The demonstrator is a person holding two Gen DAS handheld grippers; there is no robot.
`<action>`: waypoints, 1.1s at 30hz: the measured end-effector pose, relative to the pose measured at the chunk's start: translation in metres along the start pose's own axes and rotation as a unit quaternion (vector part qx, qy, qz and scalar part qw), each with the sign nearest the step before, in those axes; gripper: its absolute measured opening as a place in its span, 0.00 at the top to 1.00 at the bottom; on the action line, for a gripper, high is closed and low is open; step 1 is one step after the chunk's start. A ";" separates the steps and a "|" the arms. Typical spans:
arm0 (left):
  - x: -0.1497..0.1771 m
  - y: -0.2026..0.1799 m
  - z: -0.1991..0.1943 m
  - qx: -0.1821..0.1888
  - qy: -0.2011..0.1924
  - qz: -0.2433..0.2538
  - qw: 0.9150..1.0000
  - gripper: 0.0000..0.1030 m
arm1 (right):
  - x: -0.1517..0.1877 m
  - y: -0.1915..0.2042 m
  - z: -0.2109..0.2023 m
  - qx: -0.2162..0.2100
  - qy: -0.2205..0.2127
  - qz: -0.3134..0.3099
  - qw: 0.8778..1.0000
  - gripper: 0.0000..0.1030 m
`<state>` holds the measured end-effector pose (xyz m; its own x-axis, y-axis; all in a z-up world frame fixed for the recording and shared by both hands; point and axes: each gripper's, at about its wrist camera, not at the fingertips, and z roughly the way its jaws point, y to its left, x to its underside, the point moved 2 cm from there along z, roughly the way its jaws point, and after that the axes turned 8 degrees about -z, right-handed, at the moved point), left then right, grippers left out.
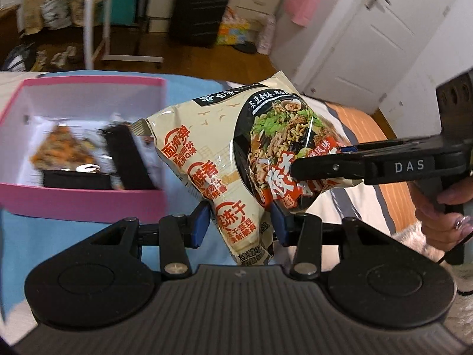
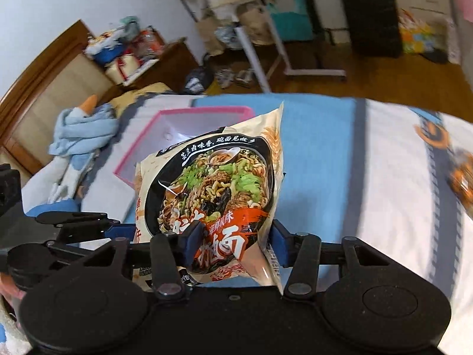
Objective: Organize snacks
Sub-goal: 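Carry the noodle bag into the pink box and lower it inside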
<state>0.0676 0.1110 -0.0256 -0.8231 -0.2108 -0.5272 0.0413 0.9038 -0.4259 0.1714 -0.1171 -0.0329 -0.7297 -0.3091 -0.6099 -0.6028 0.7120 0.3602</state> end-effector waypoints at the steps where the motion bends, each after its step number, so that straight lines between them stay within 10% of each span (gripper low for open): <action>1: -0.006 0.011 -0.004 -0.001 -0.003 -0.011 1.000 0.59 | -0.007 0.009 0.007 -0.003 -0.010 -0.014 1.000 0.50; 13: -0.064 0.139 -0.012 -0.034 -0.053 -0.098 0.993 0.59 | -0.070 0.045 0.113 -0.056 -0.041 -0.002 0.998 0.56; 24: -0.094 0.217 0.033 -0.105 -0.031 -0.081 0.991 0.57 | -0.069 0.055 0.207 -0.051 -0.017 0.065 0.996 0.55; 33: -0.091 0.187 0.011 -0.148 -0.076 -0.047 0.985 0.37 | -0.067 0.061 0.147 -0.023 -0.019 -0.041 0.999 0.48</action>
<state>0.1564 0.2950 -0.0647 -0.7202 -0.3325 -0.6090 -0.2165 0.9416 -0.2580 0.2313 0.0399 -0.0737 -0.6657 -0.3401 -0.6642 -0.6741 0.6560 0.3397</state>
